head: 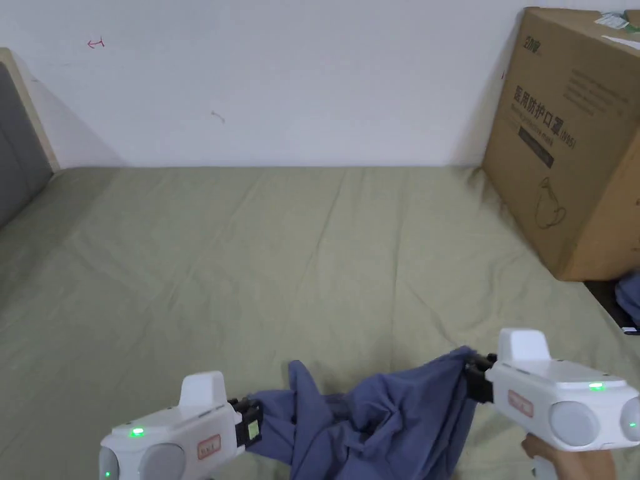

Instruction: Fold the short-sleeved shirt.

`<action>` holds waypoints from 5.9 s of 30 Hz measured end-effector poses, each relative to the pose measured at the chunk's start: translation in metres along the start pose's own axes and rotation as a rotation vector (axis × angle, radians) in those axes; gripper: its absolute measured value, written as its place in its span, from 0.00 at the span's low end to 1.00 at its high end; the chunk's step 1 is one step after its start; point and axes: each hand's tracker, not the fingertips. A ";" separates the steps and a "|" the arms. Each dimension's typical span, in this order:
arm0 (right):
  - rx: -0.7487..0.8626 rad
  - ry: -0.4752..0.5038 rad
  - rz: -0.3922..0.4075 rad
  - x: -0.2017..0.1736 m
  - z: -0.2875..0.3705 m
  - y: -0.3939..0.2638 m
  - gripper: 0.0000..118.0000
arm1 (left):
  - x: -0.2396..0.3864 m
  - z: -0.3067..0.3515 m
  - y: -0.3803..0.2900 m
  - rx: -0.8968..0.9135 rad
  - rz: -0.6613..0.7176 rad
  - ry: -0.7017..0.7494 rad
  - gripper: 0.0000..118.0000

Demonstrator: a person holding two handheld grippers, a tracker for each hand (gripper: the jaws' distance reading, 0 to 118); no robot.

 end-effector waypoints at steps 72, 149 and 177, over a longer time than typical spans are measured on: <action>-0.059 -0.028 -0.134 -0.020 0.002 -0.070 0.04 | -0.155 0.082 -0.027 0.102 0.088 0.386 0.03; 0.228 -0.268 -0.005 -0.014 -0.031 0.026 0.00 | -0.126 -0.233 0.167 -0.196 -0.103 0.321 0.81; -0.406 -0.152 -0.167 0.026 -0.212 -0.020 0.32 | -0.087 -0.121 0.158 0.003 -0.169 0.209 0.00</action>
